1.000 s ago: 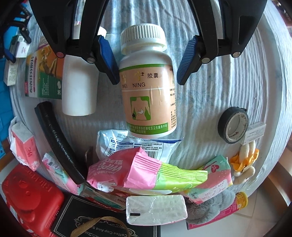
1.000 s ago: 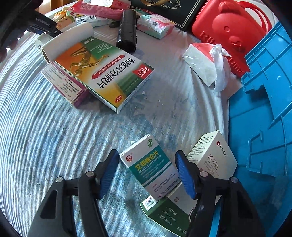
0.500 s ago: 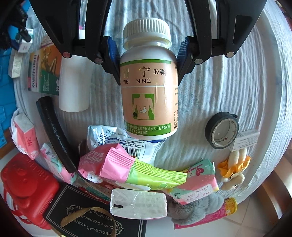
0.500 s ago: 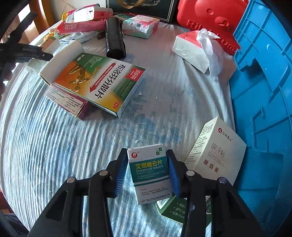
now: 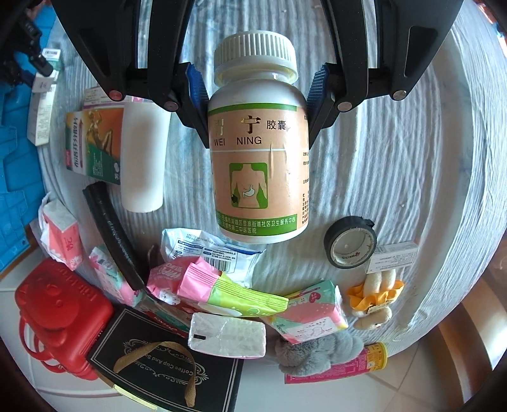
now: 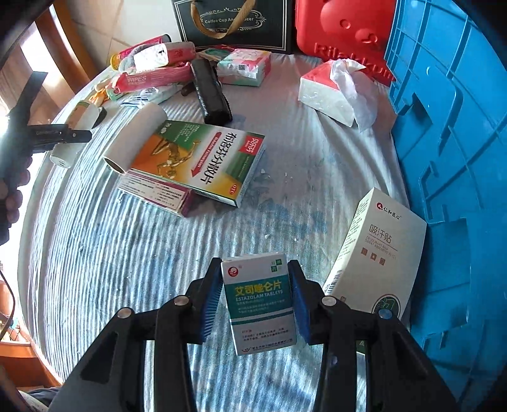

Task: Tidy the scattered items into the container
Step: 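Close right tool on white-green medicine box while left tool lifts the bottle, then carry the pill bottle and Estazolam box over the blue bin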

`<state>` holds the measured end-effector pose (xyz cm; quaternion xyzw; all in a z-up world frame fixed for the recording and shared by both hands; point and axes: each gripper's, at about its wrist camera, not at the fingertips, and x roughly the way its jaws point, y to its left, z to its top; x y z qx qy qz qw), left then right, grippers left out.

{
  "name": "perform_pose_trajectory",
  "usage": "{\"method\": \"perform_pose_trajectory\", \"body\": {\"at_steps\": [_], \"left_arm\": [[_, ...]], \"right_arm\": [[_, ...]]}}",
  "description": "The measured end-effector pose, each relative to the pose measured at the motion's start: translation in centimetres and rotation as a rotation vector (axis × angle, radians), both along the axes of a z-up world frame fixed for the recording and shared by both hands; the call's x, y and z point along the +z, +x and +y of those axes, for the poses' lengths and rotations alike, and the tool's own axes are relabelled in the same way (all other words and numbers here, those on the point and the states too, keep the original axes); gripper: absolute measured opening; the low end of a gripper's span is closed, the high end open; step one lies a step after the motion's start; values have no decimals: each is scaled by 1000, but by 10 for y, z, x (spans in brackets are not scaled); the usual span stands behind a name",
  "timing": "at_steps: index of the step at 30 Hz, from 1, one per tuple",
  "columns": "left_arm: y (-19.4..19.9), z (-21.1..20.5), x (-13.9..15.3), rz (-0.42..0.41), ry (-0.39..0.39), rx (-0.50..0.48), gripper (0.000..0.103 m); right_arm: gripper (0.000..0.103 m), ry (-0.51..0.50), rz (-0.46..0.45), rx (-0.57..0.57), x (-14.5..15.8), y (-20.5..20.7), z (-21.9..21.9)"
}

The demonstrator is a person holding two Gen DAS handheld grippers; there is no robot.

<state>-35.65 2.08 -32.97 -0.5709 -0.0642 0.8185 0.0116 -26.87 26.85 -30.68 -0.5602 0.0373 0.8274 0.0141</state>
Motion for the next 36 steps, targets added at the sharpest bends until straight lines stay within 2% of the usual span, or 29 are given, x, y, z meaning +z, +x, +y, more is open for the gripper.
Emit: {"method": "perform_pose_trajectory", "body": {"at_steps": [1,7,17,25,36], "left_arm": [[4,-4,-5,1,6,5,52],[30,-16,20,20,18,15,52],[76,-18,106,130,16,18,52],[104,-4,168,213,-6,-14,52],[117,30,237,321,-14,-48,52]], "right_arm": [[40,-1,8,3,4,2,-4],[40,-8,76,27,39,17,-27],[40,-18,219,49,122,52,-52],[40,-24,342,34,190,82,-50],[40,-73,454,2,243,113,-26]]}}
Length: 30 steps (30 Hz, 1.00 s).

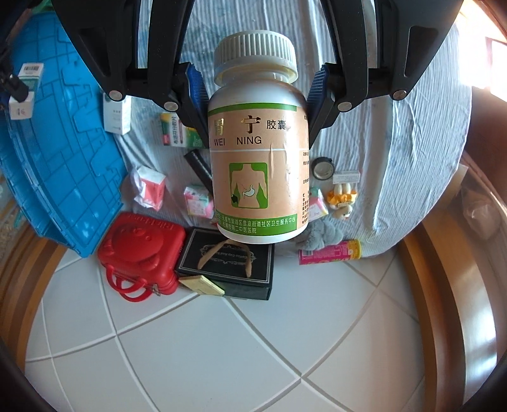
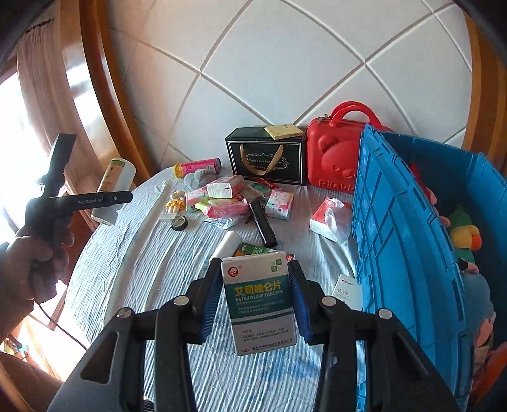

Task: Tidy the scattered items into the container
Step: 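Carry the pill bottle and Estazolam box over the blue bin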

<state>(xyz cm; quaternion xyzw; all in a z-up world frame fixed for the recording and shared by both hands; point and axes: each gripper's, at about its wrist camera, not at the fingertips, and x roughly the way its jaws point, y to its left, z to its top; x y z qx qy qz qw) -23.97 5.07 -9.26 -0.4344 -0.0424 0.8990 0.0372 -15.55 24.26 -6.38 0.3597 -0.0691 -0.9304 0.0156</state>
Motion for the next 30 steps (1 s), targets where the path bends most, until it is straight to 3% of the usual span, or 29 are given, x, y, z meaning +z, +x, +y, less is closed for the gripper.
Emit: {"method": "perform_pose_trajectory", "body": {"at_steps": [17,30], "left_arm": [[6,154,107,173,33,-200,52],[11,304,144,221,48,-452,52]], "right_arm": [[40,1,173,-73,72,59,86],[40,33,199,-247,97,109,170]]}}
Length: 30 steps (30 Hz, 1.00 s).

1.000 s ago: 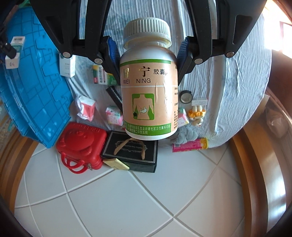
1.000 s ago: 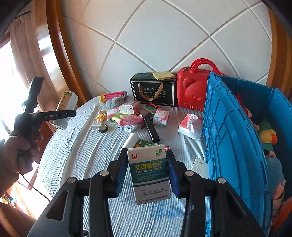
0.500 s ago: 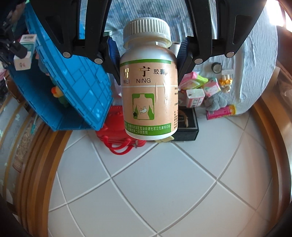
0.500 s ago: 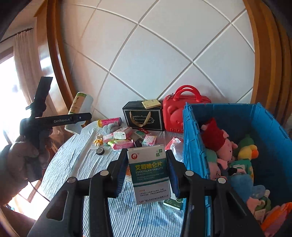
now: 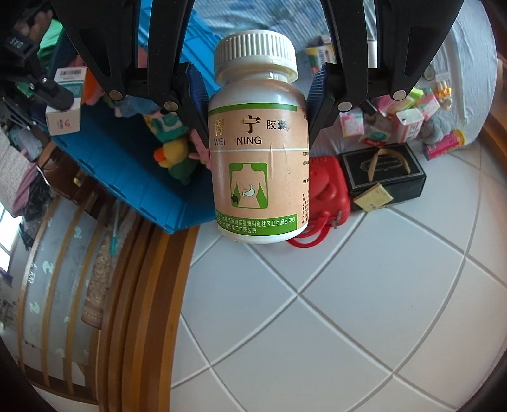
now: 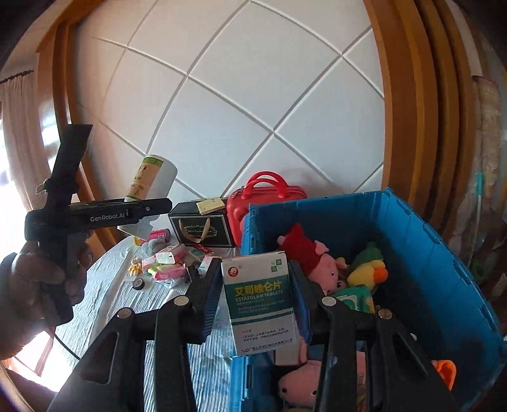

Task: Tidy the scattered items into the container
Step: 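Carry the pill bottle and Estazolam box over the blue bin, then open both tools over the blue bin to drop bottle and box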

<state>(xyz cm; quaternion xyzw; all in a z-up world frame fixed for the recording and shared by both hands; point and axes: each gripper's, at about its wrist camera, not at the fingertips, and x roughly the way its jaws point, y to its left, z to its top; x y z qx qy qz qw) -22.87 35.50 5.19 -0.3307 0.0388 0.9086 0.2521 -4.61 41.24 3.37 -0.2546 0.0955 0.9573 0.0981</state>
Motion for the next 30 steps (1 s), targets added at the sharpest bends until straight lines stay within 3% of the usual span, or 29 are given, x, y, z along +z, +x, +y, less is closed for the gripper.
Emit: {"method": "perform_pose_trajectory", "body": {"at_steps": [14,27,28,29,30], "left_arm": [[-10,133,13,4,2,-189,52],[-11,184,9,1,-20,-234,52],[-11,185,10,8,-15,-218,55],[-12,185,11,19,-17,-192,77],[-13,184,13,26,-18,-171,100]], "right_arm": [[40,-7,-84,-200,-10,29,79],[40,-6,-94,-295,-20,44,118],[41,0,-83,-318,-18,46,121],[42,4,-76,-344,-16,47,126],[56,6,-73,-367,-16,48,129]]}}
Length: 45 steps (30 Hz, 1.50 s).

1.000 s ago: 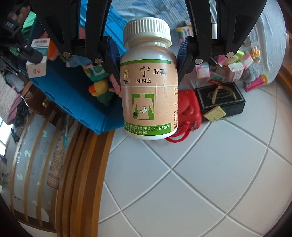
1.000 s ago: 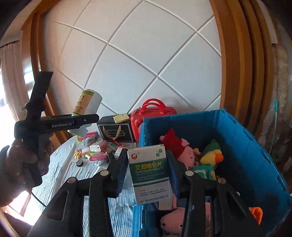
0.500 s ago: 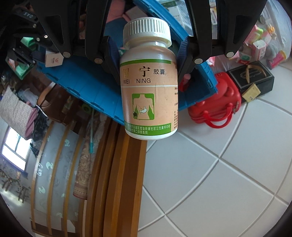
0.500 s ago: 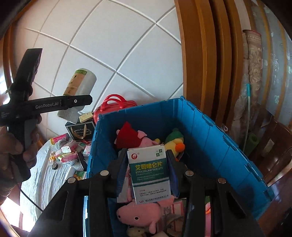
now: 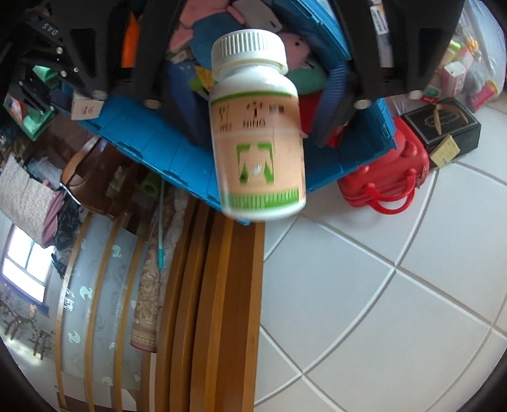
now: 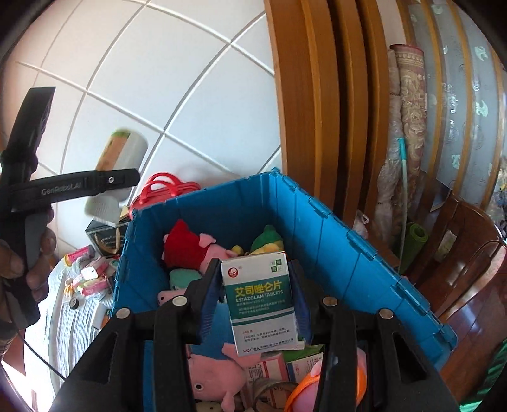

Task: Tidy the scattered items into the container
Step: 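Open both tools over the blue bin to drop bottle and box, then move both tools back over the table toward the remaining items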

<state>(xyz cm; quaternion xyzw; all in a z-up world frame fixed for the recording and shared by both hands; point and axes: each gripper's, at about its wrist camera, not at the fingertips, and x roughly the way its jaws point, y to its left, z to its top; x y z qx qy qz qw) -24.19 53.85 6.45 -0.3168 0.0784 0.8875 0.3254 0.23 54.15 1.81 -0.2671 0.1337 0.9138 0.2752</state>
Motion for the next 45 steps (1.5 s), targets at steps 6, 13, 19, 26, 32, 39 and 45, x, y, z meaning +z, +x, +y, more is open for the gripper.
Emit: {"method": "perform_pose_trajectory", "body": {"at_steps": [6,13,19,26,32,39,45], "left_arm": [[-4,-15,-5,-21,-13,19,102],[-10,-79,-31,-86,-25,136,102],[-7,-146,-50,-118,-23,218,102],[-4,-259,-80,-175,-5,351,102],[-3,-364,-124,-266,-25,467,102],[-7,-452,-166,-326,-93,552,102],[-11,-509,-202,-375,-108,589,102]], "right_arm": [[103,3,41,-37,4,11,5],[103,-3,41,0,3,6,-11],[103,14,33,91,6,-21,-54],[103,33,23,222,11,-65,-127],[103,26,-25,317,5,-108,-189],[103,-7,-90,387,-21,-154,-245],[103,-22,-139,447,-55,-190,-291]]}}
